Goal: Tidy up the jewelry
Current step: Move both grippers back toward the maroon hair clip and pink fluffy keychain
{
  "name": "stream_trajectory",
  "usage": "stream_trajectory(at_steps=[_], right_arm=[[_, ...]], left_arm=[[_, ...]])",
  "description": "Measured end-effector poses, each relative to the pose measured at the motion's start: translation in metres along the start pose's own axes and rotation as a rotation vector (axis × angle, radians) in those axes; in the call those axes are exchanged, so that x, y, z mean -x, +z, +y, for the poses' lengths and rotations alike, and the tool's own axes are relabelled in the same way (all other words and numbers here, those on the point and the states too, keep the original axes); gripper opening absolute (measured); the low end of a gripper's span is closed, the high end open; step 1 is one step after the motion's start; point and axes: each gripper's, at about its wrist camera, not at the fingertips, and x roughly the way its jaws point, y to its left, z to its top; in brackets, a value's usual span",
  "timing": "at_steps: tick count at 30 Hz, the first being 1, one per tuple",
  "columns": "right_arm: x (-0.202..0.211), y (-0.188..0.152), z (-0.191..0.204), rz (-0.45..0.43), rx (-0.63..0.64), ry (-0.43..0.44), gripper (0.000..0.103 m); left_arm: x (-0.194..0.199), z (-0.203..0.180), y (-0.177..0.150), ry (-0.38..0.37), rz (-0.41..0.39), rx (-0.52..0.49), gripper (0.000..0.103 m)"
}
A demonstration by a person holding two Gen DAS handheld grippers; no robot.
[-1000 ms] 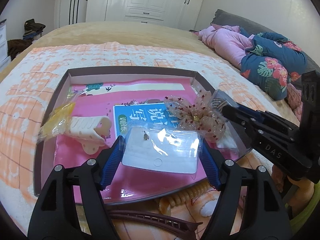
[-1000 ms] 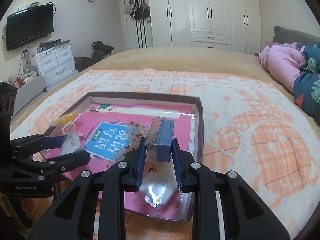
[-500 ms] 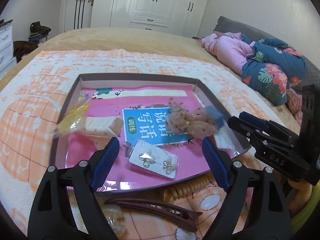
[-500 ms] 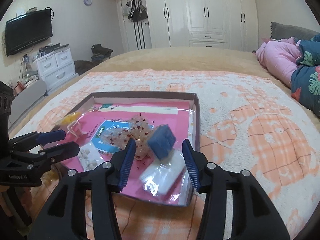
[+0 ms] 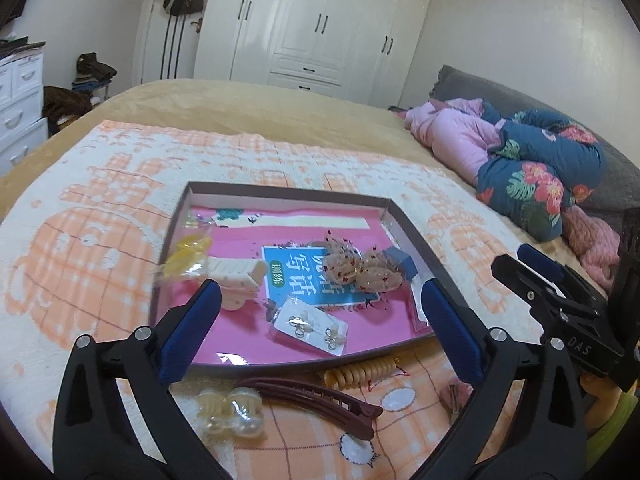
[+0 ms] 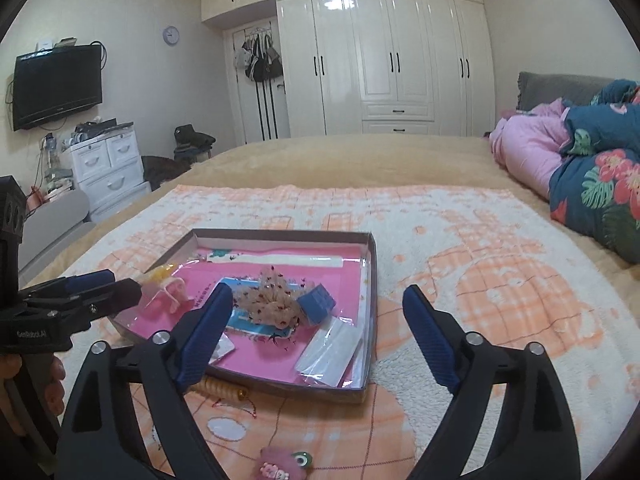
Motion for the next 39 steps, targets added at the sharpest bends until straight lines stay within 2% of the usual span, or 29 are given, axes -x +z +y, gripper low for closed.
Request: stream_trajectory(at_steps=[18,39], right_arm=[[0.055,0.011,0.012,-0.099,0.010,-0.008,0.088],[0.081,-0.001,0.043,-0.097,0.095,0.039,0.089]], left_arm=[[0.065,0.019,0.010,0.020,-0.133,0.052,0.092],[0.095,0.038,-0.004,0.030,-0.151,0.070,0.092]])
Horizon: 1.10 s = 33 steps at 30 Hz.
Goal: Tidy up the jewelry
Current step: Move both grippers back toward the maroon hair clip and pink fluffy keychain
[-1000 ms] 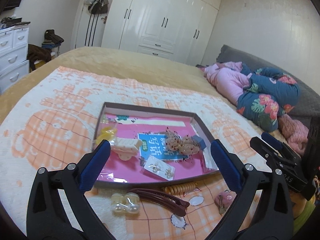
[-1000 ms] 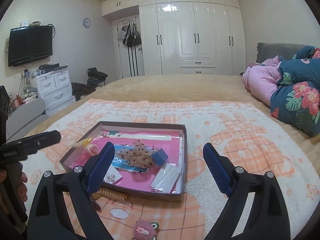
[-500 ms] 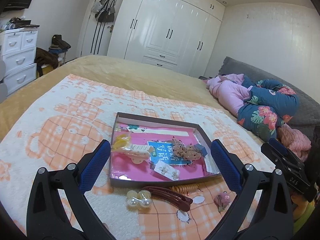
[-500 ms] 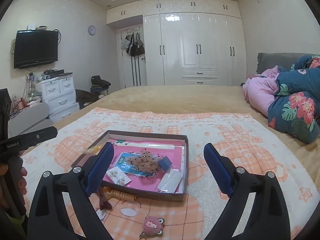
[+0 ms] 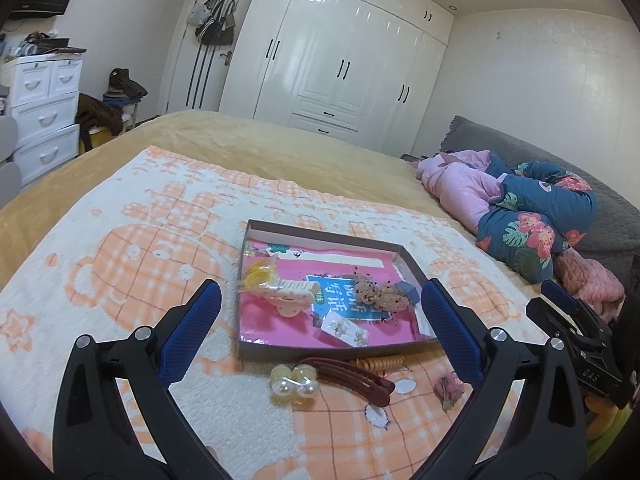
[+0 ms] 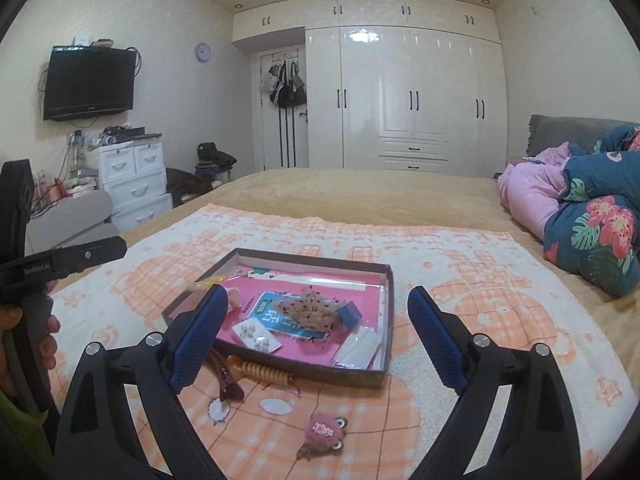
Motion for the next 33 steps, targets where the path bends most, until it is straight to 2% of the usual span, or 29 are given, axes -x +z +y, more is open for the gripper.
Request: stream_trajectory(at_steps=[14,27,33], right_arm=[[0.008,-0.023,0.014,0.056,0.052,0.030,0.089],[-0.006,-0.042,0.028,0.130,0.080,0.063,0.089],[-0.010,-0.053,0.025,0.170,0.081,0.051,0.089]], left_arm=[[0.011,0.008,-0.014,0.024,0.021,-0.007,0.092],[-0.004,0.024,-0.042,0.052,0.106,-0.011,0.092],[-0.014,0.019,-0.051,0.022,0.147,-0.012,0.092]])
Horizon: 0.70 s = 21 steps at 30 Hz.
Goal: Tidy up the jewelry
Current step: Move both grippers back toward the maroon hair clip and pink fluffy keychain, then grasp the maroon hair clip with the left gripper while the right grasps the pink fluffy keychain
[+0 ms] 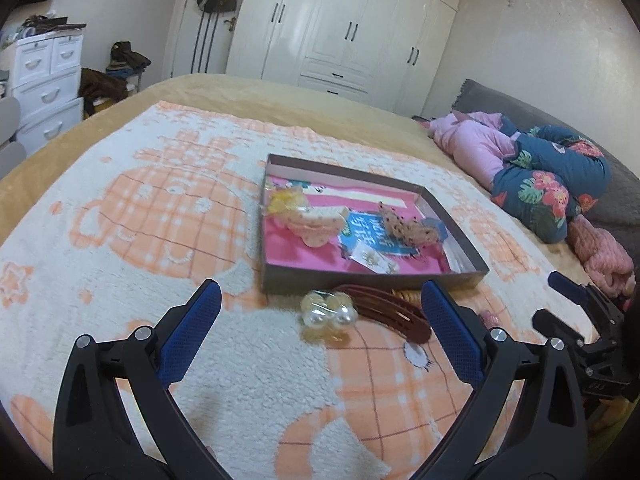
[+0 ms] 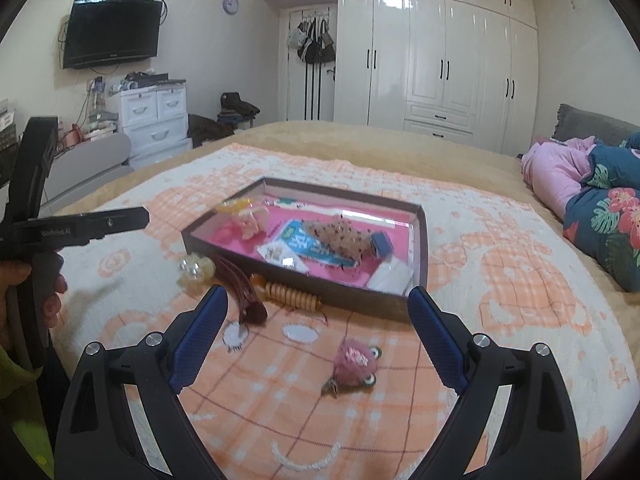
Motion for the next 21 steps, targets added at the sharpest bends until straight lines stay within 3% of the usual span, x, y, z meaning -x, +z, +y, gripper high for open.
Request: stream_trajectory(at_steps=[10,21], right_arm=[[-0.012,-0.023,-0.013,0.057,-0.017,-0.032,0.089],[-0.042,-0.045,-0.032,0.134,-0.080,-0.043,0.088]], left_arm=[[-0.029,-0.033,-0.020,-0.090,0.104,-0.041,0.092],[-0.059,-0.046,-0.027,-0.198,0.198,0.016,0.092]])
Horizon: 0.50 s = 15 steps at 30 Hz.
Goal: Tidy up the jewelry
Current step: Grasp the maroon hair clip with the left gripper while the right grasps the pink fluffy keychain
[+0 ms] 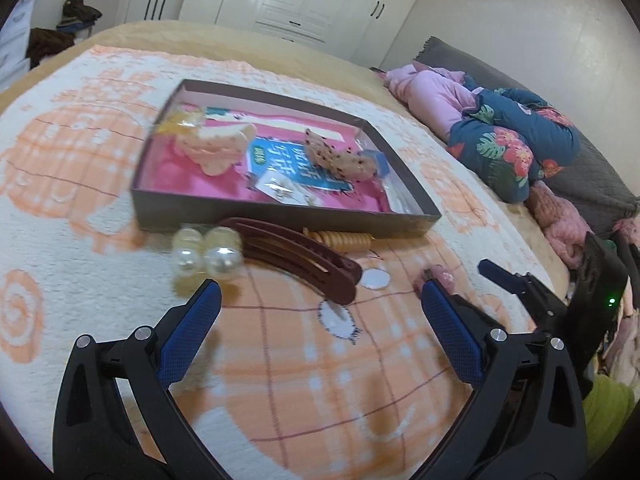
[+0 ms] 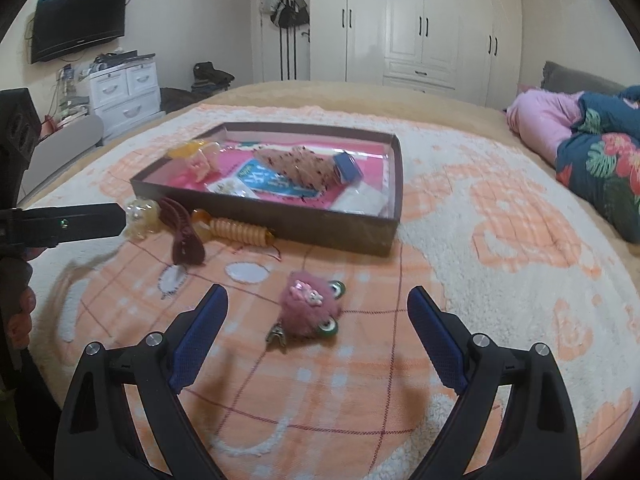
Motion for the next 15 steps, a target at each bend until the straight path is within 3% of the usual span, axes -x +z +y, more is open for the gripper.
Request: stream_trajectory(at_steps=[6,15], right_arm=[[-0.009,-0.004,-0.004,0.023,-0.007,0.010,0.086],[-0.015,-0.009,0.000,0.041,-0.001,0.029,0.085]], left_arm=[[-0.024,-0.001,0.006,-0.069,0.055,0.086,0.091],[-0.056,0.000,0.019,0.055,0.105,0.211,0.087]])
